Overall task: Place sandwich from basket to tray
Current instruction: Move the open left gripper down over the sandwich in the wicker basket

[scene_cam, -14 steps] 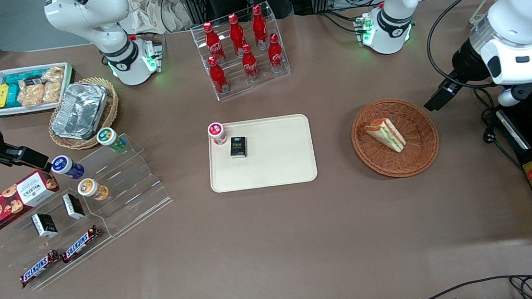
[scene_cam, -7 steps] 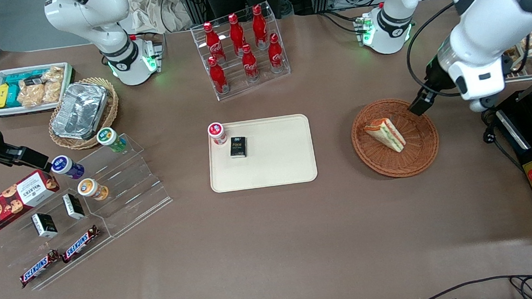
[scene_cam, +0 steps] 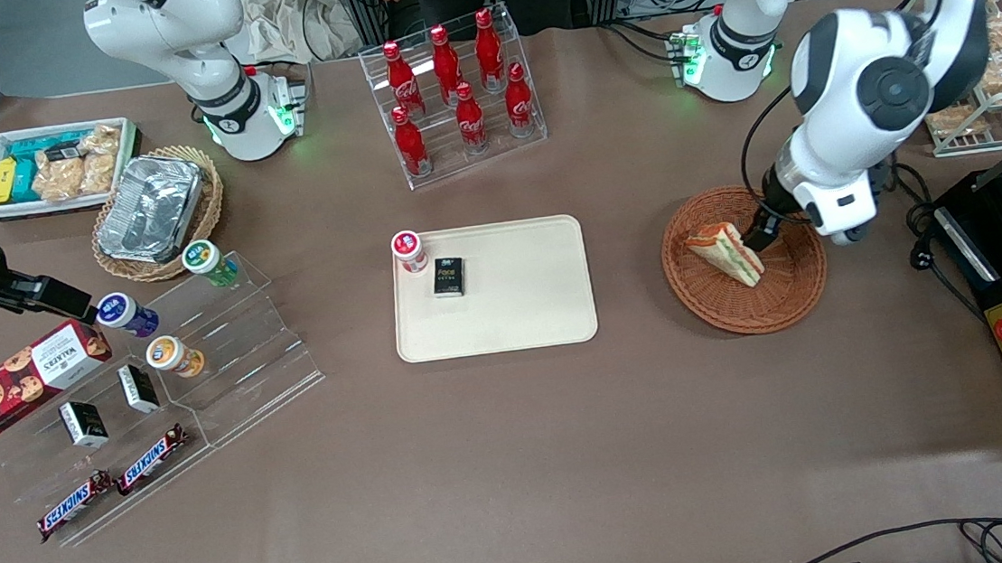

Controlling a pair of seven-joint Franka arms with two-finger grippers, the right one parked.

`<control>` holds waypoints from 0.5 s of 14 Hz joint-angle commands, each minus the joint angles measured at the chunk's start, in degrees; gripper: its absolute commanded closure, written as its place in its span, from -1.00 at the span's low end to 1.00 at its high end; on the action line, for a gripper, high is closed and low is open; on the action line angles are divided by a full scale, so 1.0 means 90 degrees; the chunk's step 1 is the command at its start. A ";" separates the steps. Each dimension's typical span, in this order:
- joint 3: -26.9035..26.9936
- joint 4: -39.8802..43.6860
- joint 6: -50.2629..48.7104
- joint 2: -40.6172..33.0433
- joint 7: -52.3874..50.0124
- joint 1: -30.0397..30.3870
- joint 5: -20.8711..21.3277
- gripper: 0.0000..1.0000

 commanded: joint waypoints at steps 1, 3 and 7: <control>0.0008 -0.0635 0.0816 -0.0023 -0.0114 -0.0197 0.0145 -1.00; -0.0002 -0.0831 0.1101 0.0182 -0.0095 -0.0217 0.0290 -1.00; 0.0008 -0.1173 0.1726 0.0465 -0.0036 -0.0305 0.0535 -1.00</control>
